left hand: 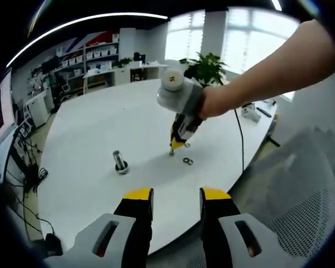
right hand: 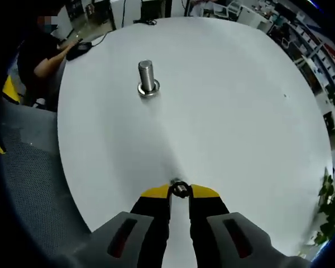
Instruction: Place the washer onto the threaded stud by aligning its center hole with the stud, sliding it down to the base, and recovering from edge contact or off-axis alignment until the washer reaches the visible bottom stop.
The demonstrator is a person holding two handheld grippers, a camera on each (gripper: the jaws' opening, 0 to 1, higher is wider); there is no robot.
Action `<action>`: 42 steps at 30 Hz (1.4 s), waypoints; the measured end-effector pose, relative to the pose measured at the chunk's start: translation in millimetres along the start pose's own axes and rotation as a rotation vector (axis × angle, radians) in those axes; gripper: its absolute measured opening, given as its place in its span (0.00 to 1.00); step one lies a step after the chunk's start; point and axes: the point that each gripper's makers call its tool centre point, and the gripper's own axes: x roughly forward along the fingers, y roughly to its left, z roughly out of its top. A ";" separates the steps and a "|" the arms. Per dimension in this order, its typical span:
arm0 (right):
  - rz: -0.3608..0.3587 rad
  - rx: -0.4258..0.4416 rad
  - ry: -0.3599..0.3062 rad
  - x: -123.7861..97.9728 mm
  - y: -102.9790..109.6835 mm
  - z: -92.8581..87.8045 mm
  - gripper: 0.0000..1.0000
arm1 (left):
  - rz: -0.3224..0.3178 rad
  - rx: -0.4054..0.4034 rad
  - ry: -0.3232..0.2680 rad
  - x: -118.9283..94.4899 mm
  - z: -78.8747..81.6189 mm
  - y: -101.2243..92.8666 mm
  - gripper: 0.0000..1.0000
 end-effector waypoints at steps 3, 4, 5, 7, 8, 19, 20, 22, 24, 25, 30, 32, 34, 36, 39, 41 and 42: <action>0.004 -0.020 0.021 7.3 0.4 -2.3 0.13 | 0.001 0.000 0.001 0.2 0.1 0.7 0.31; 0.008 -0.019 0.026 9.5 0.5 -2.3 0.13 | 0.002 -0.002 -0.001 0.3 0.6 1.2 0.31; 0.010 -0.019 0.028 10.4 0.6 -2.1 0.13 | 0.002 -0.004 -0.002 0.3 0.6 1.4 0.31; 0.011 -0.019 0.032 13.1 0.1 -2.7 0.13 | 0.002 -0.005 0.001 0.1 -0.2 1.4 0.31; 0.012 -0.017 0.031 13.8 -0.2 -2.5 0.13 | 0.003 -0.005 0.003 0.1 -1.0 1.5 0.31; 0.030 -0.021 0.046 23.7 1.9 -5.9 0.15 | 0.011 -0.014 0.007 0.1 -2.4 3.7 0.31; 0.029 -0.022 0.045 23.7 1.3 -5.7 0.15 | 0.010 -0.014 0.008 0.3 -2.5 3.6 0.31; 0.023 -0.016 0.047 23.1 -0.6 -6.5 0.15 | 0.008 -0.014 0.005 0.5 -1.5 3.3 0.31; 0.026 0.028 0.030 21.0 -0.3 -5.7 0.15 | 0.008 -0.014 0.003 0.2 -1.1 3.3 0.31; 0.033 0.050 0.031 19.4 1.3 -6.1 0.16 | 0.009 -0.014 0.002 0.0 -1.1 3.5 0.31; 0.007 0.053 0.039 7.4 -2.0 -13.4 0.19 | 0.007 -0.014 -0.014 -1.0 2.5 3.4 0.31; -0.018 0.056 0.040 1.0 -5.7 -18.0 0.21 | 0.007 -0.016 -0.018 -1.3 3.3 3.6 0.31; -0.026 0.066 0.040 -4.4 -6.9 -21.0 0.21 | 0.006 -0.015 -0.024 -2.0 4.4 3.5 0.31; -0.043 0.090 0.033 -13.4 -9.7 -24.8 0.21 | 0.007 -0.008 -0.031 -2.5 5.4 3.0 0.31; -0.064 0.122 0.020 -27.3 -11.2 -28.8 0.22 | 0.003 -0.003 -0.039 -2.4 7.6 2.5 0.31; -0.070 0.129 0.016 -35.9 -11.2 -33.0 0.22 | 0.000 -0.005 -0.048 -2.7 10.1 2.1 0.31; -0.076 0.128 0.020 -38.8 -11.6 -35.8 0.23 | 0.001 -0.006 -0.049 -2.8 10.3 2.2 0.31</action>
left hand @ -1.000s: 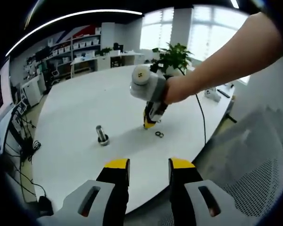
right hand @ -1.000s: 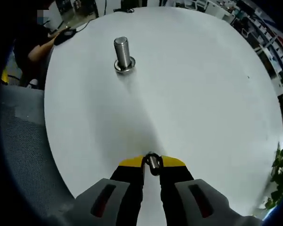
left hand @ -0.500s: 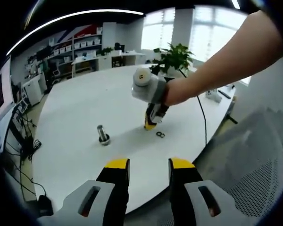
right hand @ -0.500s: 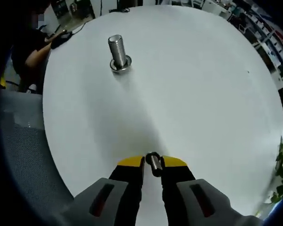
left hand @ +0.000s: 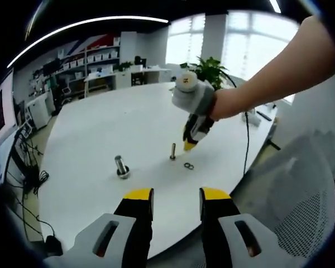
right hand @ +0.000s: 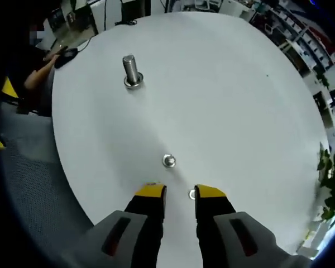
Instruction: Place the washer onto the threaded stud by aligning its center hole with the stud, sliding it down to the base, and recovering from edge contact or off-axis alignment until the washer reaches the visible bottom stop.
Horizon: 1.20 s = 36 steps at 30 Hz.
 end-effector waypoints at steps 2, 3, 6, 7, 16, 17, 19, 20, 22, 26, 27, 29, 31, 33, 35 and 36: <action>-0.014 -0.005 0.005 -5.2 -4.1 -7.4 0.23 | 0.001 0.002 0.002 -0.1 -0.5 -0.2 0.31; -0.016 0.001 0.008 -6.7 -5.8 -10.6 0.23 | 0.002 0.005 0.002 -0.2 -0.8 0.0 0.31; -0.027 0.024 0.023 -7.5 -13.2 -22.8 0.24 | 0.009 0.010 -0.003 -0.5 1.1 1.2 0.31; -0.028 0.029 0.027 -7.6 -14.2 -26.1 0.24 | 0.011 0.009 -0.004 -0.6 1.5 1.7 0.31; 0.001 0.013 0.025 7.2 -17.0 -40.3 0.24 | 0.054 0.008 0.026 1.0 -4.6 10.2 0.31; 0.008 0.010 0.024 9.4 -16.9 -40.8 0.24 | 0.059 0.013 0.034 1.2 -6.1 11.2 0.31; 0.018 0.002 0.019 14.0 -16.1 -42.7 0.24 | 0.061 0.015 0.041 1.3 -7.7 11.2 0.31; 0.024 0.002 0.016 15.8 -15.9 -43.3 0.24 | 0.064 0.019 0.043 1.0 -8.0 11.4 0.31; 0.041 0.008 -0.002 22.4 -17.2 -42.5 0.24 | 0.077 0.035 0.046 0.5 -7.8 12.3 0.31; 0.075 -0.001 -0.017 33.6 -18.8 -43.0 0.24 | 0.096 0.032 0.054 1.5 -8.7 15.8 0.32; 0.081 -0.003 -0.020 36.3 -20.9 -43.5 0.24 | 0.106 0.032 0.059 1.0 -10.0 17.6 0.32; 0.094 0.002 -0.037 39.5 -22.9 -41.9 0.24 | 0.121 0.032 0.062 0.4 -11.1 20.5 0.31; 0.104 -0.003 -0.046 43.1 -24.8 -41.5 0.24 | 0.135 0.036 0.057 -0.4 -9.8 22.5 0.32; 0.117 -0.016 -0.052 47.5 -25.1 -41.4 0.24 | 0.143 0.035 0.069 0.7 -11.9 24.1 0.32; 0.130 -0.034 -0.057 51.5 -23.9 -40.2 0.24 | 0.156 0.044 0.089 1.2 -15.8 25.9 0.32; 0.134 -0.053 -0.062 53.4 -23.4 -39.2 0.24 | 0.165 0.051 0.095 0.7 -16.8 27.0 0.32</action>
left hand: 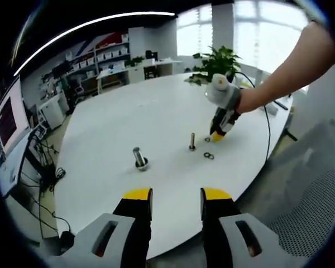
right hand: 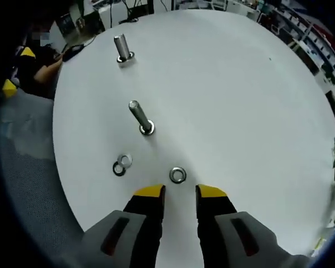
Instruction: Place the washer onto the threaded stud by aligning its center hole with the stud, sliding it down to the base, and recovering from edge contact or off-axis alignment until the washer reaches the visible bottom stop.
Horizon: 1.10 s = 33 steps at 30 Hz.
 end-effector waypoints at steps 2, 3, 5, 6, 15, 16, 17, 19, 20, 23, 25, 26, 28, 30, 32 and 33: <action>0.008 -0.009 -0.039 0.5 -0.5 6.8 0.23 | 0.010 0.000 -0.003 -1.4 0.9 1.2 0.32; 0.010 -0.007 -0.030 -0.2 -0.2 5.6 0.23 | 0.014 0.004 -0.008 -2.4 2.2 1.3 0.32; 0.019 -0.017 -0.035 0.9 -0.3 7.2 0.23 | 0.021 0.029 -0.036 -4.8 7.5 0.2 0.31; 0.025 -0.029 -0.035 1.4 -0.4 7.6 0.23 | 0.020 0.032 -0.031 -4.1 6.7 -0.5 0.32; 0.051 -0.082 -0.046 2.7 0.4 9.9 0.20 | 0.037 0.033 0.004 -1.1 -0.5 5.6 0.32; 0.051 -0.085 -0.039 3.1 -0.4 10.7 0.18 | 0.039 0.031 0.007 -1.1 -1.0 5.8 0.32; 0.052 -0.085 -0.028 3.7 -1.4 11.8 0.17 | 0.042 0.032 0.006 -1.7 -1.1 5.9 0.32; 0.050 -0.097 -0.001 4.2 -0.9 13.1 0.16 | 0.045 0.037 0.002 -2.0 -0.3 6.2 0.32; 0.052 -0.128 0.014 4.1 -0.2 12.8 0.16 | 0.045 0.037 0.003 -1.7 -0.4 6.1 0.32; 0.064 -0.179 0.043 6.4 1.5 17.9 0.16 | 0.044 0.039 0.011 -0.8 -1.3 6.4 0.32; 0.081 -0.192 0.081 6.6 0.4 18.8 0.16 | 0.045 0.037 -0.001 -1.7 1.0 7.1 0.32; 0.088 -0.209 0.106 6.3 0.4 18.0 0.15 | 0.046 0.038 -0.005 -1.9 1.6 7.6 0.32; 0.081 -0.249 0.144 7.0 -2.3 18.4 0.14 | 0.048 0.032 -0.001 -1.7 0.9 8.8 0.32; 0.086 -0.252 0.188 6.8 0.4 18.0 0.14 | 0.051 0.028 -0.004 -2.2 1.6 9.3 0.32; 0.081 -0.258 0.231 7.6 0.3 18.8 0.14 | 0.051 0.030 -0.008 -2.1 2.4 8.9 0.32; 0.076 -0.251 0.251 8.9 -0.2 18.8 0.14 | 0.050 0.032 -0.001 -1.6 1.0 8.7 0.32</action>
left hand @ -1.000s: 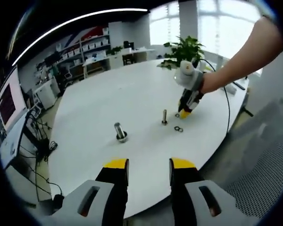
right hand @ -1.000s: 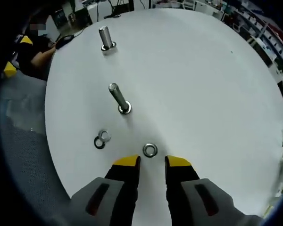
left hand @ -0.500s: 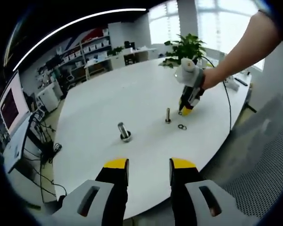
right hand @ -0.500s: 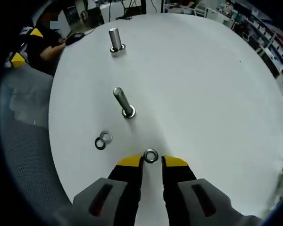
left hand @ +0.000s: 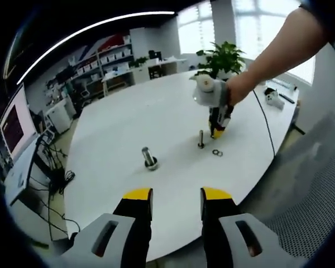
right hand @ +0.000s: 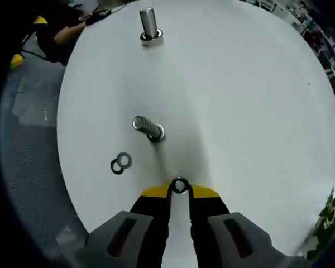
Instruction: Place the washer onto the threaded stud by aligning its center hole with the stud, sliding it down to the base, and recovering from edge contact or off-axis alignment until the washer reaches the visible bottom stop.
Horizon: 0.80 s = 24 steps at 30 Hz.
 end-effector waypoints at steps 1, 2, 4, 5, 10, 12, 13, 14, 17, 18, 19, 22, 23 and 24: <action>-0.001 0.000 0.014 0.2 -0.2 0.0 0.14 | 0.000 0.001 0.005 0.3 -1.0 -0.2 0.32; -0.002 -0.003 0.021 -0.6 1.2 0.3 0.14 | 0.000 0.002 0.006 0.2 -1.3 -0.2 0.32; -0.007 0.009 0.042 -0.5 1.2 0.0 0.14 | 0.002 0.002 0.004 -0.2 -0.8 0.3 0.32; -0.011 0.024 0.045 -0.6 0.9 -0.3 0.14 | 0.003 0.001 0.004 -0.1 -0.8 0.5 0.32; -0.029 0.061 0.018 -1.7 1.2 -2.5 0.14 | 0.001 -0.001 0.006 0.0 -1.5 0.1 0.32; -0.038 0.076 -0.016 -1.8 1.3 -2.3 0.14 | -0.001 0.001 0.006 0.3 -1.4 -0.2 0.32; -0.048 0.086 -0.044 -1.9 1.4 -1.9 0.14 | -0.003 0.001 0.005 0.5 -1.2 -0.4 0.32; -0.054 0.086 -0.063 -1.8 1.2 -2.1 0.14 | -0.005 0.000 0.006 0.6 -1.2 -0.7 0.32; -0.067 0.143 -0.145 -2.8 1.3 -1.8 0.13 | -0.006 0.002 0.006 0.6 -1.3 -0.7 0.32; -0.070 0.160 -0.164 -1.9 -0.3 -2.9 0.13 | -0.006 0.003 0.004 0.4 -0.9 -0.5 0.32; -0.072 0.196 -0.189 -1.9 -0.9 -3.4 0.13 | -0.006 0.001 0.002 0.4 -0.9 -0.4 0.32; -0.051 0.246 -0.224 -4.4 3.3 -6.5 0.13 | -0.006 -0.001 0.007 0.5 -2.2 -0.1 0.32; -0.052 0.244 -0.222 -4.5 3.6 -7.8 0.13 | -0.007 -0.002 0.007 0.5 -2.3 -0.2 0.32; -0.053 0.243 -0.220 -4.7 5.2 -8.5 0.13 | -0.008 -0.002 0.007 0.6 -2.4 -0.5 0.32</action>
